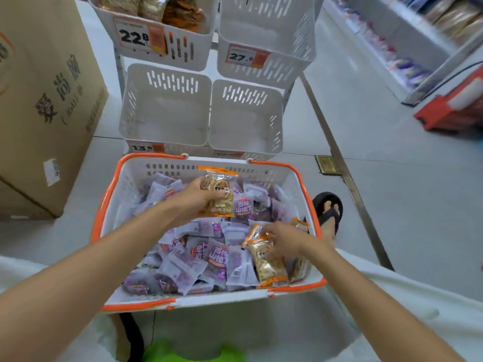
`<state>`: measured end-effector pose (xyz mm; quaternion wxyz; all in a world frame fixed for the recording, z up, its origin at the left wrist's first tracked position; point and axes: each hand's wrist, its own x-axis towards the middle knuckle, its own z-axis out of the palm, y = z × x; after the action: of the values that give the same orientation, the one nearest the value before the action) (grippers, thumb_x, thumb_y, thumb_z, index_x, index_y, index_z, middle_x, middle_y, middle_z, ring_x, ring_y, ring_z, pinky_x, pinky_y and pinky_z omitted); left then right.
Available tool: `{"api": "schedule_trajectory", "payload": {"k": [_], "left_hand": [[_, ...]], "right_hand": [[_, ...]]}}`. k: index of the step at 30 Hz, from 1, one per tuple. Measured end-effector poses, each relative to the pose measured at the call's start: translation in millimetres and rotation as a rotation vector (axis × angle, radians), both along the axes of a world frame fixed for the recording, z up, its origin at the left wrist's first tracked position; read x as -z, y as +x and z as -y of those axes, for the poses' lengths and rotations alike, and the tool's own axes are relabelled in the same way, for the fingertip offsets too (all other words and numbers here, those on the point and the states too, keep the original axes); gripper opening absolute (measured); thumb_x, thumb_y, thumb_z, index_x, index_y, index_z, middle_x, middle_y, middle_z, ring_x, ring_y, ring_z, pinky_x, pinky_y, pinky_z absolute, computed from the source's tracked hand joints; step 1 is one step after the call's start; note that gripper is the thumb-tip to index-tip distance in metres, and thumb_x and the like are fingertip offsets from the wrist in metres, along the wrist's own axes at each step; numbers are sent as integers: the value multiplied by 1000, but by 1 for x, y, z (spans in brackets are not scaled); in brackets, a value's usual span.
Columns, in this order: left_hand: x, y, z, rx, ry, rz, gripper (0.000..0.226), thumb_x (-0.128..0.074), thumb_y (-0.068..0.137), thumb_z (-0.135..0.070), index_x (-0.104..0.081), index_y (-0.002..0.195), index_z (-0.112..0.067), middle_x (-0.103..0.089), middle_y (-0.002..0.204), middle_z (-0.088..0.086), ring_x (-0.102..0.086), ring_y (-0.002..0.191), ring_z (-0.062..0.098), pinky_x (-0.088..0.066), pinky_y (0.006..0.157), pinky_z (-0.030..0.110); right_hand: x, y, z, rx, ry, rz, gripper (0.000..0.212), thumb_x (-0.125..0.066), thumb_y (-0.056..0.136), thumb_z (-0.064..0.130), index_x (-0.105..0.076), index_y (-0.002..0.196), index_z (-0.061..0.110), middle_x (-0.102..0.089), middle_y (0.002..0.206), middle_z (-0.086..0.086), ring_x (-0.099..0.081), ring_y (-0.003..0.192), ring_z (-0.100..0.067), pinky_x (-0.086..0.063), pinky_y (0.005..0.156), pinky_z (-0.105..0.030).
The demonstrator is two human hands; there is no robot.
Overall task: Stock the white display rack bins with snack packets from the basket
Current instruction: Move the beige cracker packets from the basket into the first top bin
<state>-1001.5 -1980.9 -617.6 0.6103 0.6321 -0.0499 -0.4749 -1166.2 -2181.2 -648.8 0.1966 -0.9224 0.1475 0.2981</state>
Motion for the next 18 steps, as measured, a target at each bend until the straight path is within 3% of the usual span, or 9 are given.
{"api": "schedule_trajectory", "payload": {"k": [2, 5, 8, 10, 12, 14, 15, 16, 18], "left_hand": [[2, -5, 7, 38, 25, -6, 38, -61, 95, -4, -44, 122, -24, -68, 111, 11, -69, 86, 26, -58, 79, 46], [0, -8, 14, 22, 18, 18, 38, -57, 96, 0, -42, 120, -25, -65, 103, 9, -67, 84, 23, -56, 80, 43], [-4, -8, 24, 39, -22, 12, 37, -56, 98, -7, -42, 130, -18, -66, 112, 13, -68, 95, 27, -55, 90, 45], [-10, -11, 33, 125, -119, -61, 40, -53, 101, -30, -44, 138, -17, -67, 122, 16, -67, 109, 33, -53, 96, 51], [-15, -12, 42, 161, -197, -80, 65, -56, 90, -58, -46, 140, -18, -66, 126, 16, -65, 115, 34, -51, 98, 54], [-24, -5, 50, 46, -213, -34, 90, -73, 73, -60, -41, 142, -11, -68, 122, 18, -68, 110, 34, -54, 94, 52], [-28, 2, 53, -23, -199, 19, 92, -75, 70, -56, -40, 140, -9, -68, 119, 19, -69, 106, 33, -57, 90, 49], [-35, 10, 55, -70, -174, 86, 92, -74, 68, -57, -41, 138, -9, -69, 116, 19, -71, 102, 32, -58, 88, 48], [-48, 35, 58, -83, -116, 224, 95, -62, 69, -75, -43, 138, -13, -70, 113, 17, -71, 101, 31, -58, 87, 51]], "right_hand": [[7, -9, 3, 78, 67, 147, 31, -83, 74, 22, -60, 96, 19, -57, 94, 3, -53, 85, -14, -43, 73, -31], [-23, 0, 13, 342, 256, 405, 24, -77, 80, 10, -54, 87, 10, -54, 81, 1, -51, 73, -11, -42, 67, -27], [-59, 19, 16, 483, 518, 524, 21, -76, 82, 7, -59, 92, 12, -64, 81, 1, -62, 74, -8, -52, 70, -26], [-71, 35, 7, 524, 628, 610, 25, -78, 82, 10, -62, 101, 14, -69, 92, 1, -68, 86, -13, -55, 80, -33], [-71, 56, -2, 548, 604, 674, 52, -80, 81, 20, -56, 127, 13, -65, 119, -1, -64, 106, -13, -53, 92, -36], [-74, 79, -13, 635, 619, 643, 104, -84, 71, 47, -25, 152, 22, -46, 146, -1, -52, 126, -15, -47, 103, -40], [-77, 92, -17, 695, 716, 601, 117, -83, 64, 59, -16, 155, 26, -42, 151, -4, -52, 128, -19, -48, 104, -45], [-80, 105, -21, 730, 831, 566, 115, -79, 67, 64, -18, 154, 22, -45, 149, -9, -57, 124, -23, -50, 102, -49], [-90, 131, -31, 734, 975, 570, 69, -63, 91, 47, -38, 145, 13, -59, 134, -19, -66, 109, -27, -53, 94, -52]]}}
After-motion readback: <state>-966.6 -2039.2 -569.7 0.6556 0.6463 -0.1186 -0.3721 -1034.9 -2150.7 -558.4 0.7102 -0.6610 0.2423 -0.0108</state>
